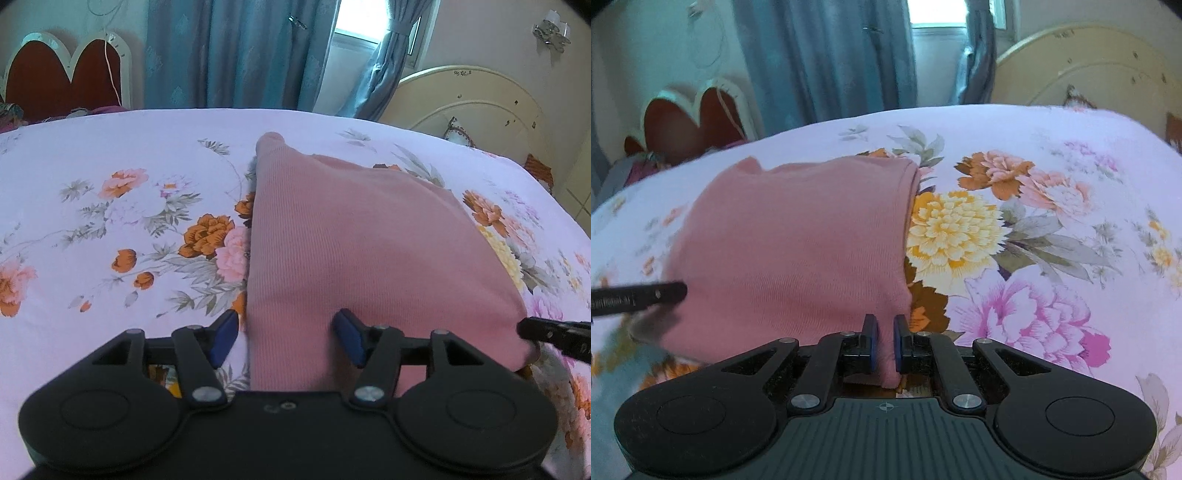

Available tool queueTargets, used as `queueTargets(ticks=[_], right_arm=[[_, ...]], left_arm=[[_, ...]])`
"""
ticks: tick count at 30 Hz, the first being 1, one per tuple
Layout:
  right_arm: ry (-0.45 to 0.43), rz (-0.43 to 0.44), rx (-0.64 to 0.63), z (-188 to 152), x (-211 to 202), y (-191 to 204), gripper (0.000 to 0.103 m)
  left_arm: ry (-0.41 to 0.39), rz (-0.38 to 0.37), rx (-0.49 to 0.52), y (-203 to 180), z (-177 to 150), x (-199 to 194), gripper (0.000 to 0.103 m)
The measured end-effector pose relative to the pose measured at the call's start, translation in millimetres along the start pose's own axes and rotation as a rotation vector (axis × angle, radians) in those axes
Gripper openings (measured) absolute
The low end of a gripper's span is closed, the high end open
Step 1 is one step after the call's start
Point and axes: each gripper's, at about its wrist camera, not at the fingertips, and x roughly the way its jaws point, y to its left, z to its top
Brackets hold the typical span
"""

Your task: Fold small clothes

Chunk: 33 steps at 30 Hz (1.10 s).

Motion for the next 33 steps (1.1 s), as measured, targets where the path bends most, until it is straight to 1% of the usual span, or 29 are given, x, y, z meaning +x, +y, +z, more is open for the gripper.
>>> queueTargets(ticks=[3, 4, 5, 6, 7, 8, 10, 15, 17, 18, 19, 20, 23, 26, 27, 29, 30, 31, 33], right_arm=[[-0.02, 0.023, 0.019, 6, -10, -3, 0.007], [-0.026, 0.03, 0.018, 9, -12, -3, 0.011], [-0.033, 0.031, 0.017, 12, -15, -3, 0.035], [-0.046, 0.033, 0.022, 16, -17, -2, 0.056], [-0.07, 0.034, 0.024, 19, -20, -1, 0.086], [-0.102, 0.037, 0.014, 23, -24, 0, 0.087], [-0.122, 0.033, 0.001, 32, -25, 4, 0.087], [-0.13, 0.068, 0.039, 52, -16, 4, 0.087], [-0.138, 0.085, 0.031, 59, -12, 9, 0.087], [-0.144, 0.09, 0.015, 62, -10, 13, 0.085], [-0.14, 0.093, -0.005, 65, -6, 18, 0.069], [-0.127, 0.092, -0.016, 67, 1, 19, 0.056], [-0.092, 0.094, -0.008, 71, 22, 21, 0.056], [-0.068, 0.07, -0.022, 69, 40, 19, 0.056], [-0.059, 0.062, -0.027, 67, 45, 17, 0.056], [-0.007, 0.001, -0.048, 63, 63, 12, 0.056], [0.033, -0.015, -0.037, 60, 73, 6, 0.056], [0.05, 0.013, 0.007, 58, 77, -4, 0.056], [0.027, 0.06, 0.082, 60, 72, -18, 0.056]], left_arm=[[-0.002, 0.004, 0.001, -2, 4, -3, 0.063], [0.0, 0.006, 0.003, -3, 6, -4, 0.064], [0.001, 0.004, 0.004, -4, 9, -5, 0.065], [-0.002, 0.002, 0.004, -5, 11, -7, 0.067], [-0.007, 0.002, 0.007, -6, 13, -8, 0.067], [-0.015, 0.003, 0.011, -8, 16, -9, 0.069], [-0.03, 0.001, 0.017, -11, 23, -11, 0.072], [-0.038, 0.01, 0.017, -15, 42, -7, 0.075], [-0.036, 0.01, 0.008, -15, 48, -3, 0.075], [-0.036, 0.009, 0.003, -14, 52, -1, 0.075], [-0.039, 0.01, -0.004, -13, 55, 2, 0.075], [-0.043, 0.012, -0.011, -12, 58, 5, 0.075], [-0.041, 0.032, -0.022, -7, 65, 17, 0.075], [-0.026, 0.04, -0.024, -3, 65, 32, 0.073], [-0.023, 0.041, -0.023, -1, 64, 37, 0.075], [-0.013, 0.034, -0.029, 4, 59, 46, 0.077], [-0.011, 0.029, -0.04, 7, 58, 48, 0.081], [-0.009, 0.026, -0.051, 9, 58, 48, 0.082], [-0.002, 0.005, -0.057, 13, 61, 47, 0.082]])
